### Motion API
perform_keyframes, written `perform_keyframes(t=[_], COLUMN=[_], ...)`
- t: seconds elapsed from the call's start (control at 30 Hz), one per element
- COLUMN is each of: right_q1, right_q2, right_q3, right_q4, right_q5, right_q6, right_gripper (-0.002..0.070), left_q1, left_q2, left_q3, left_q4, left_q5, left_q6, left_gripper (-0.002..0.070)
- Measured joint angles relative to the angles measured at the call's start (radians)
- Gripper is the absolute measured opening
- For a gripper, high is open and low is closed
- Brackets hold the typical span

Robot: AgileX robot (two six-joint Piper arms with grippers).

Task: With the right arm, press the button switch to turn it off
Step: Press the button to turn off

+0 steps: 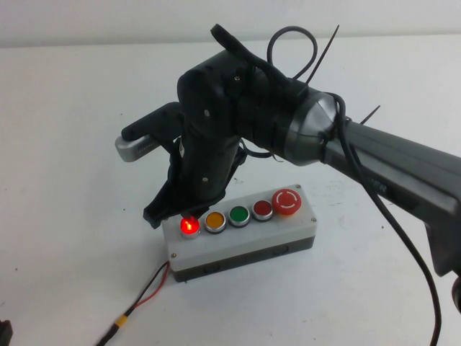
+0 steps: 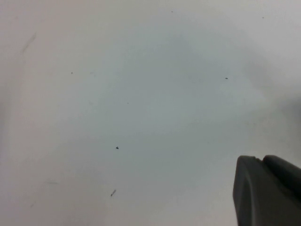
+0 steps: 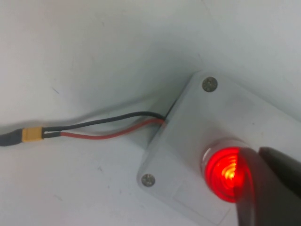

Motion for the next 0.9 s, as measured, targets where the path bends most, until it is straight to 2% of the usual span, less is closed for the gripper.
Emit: perform_keyframes(t=[0.63,0.9], right_q1=[-0.002,-0.002], right_q2=[-0.003,-0.103], right_q3=[0.050,0.071], right_q4=[0.051,0.008], right_q5=[-0.050,-0.006], right_q6=[-0.003,-0.012], right_gripper=[-0.0015,-0.0015], left_q1=[0.000,0.000], left_q2=[0.000,0.000], left_q3=[0.000,0.000], left_q4=[0.000,0.000], left_q5=[0.000,0.000], left_q6=[0.000,0.000], left_gripper=[-0.0002,-0.0002])
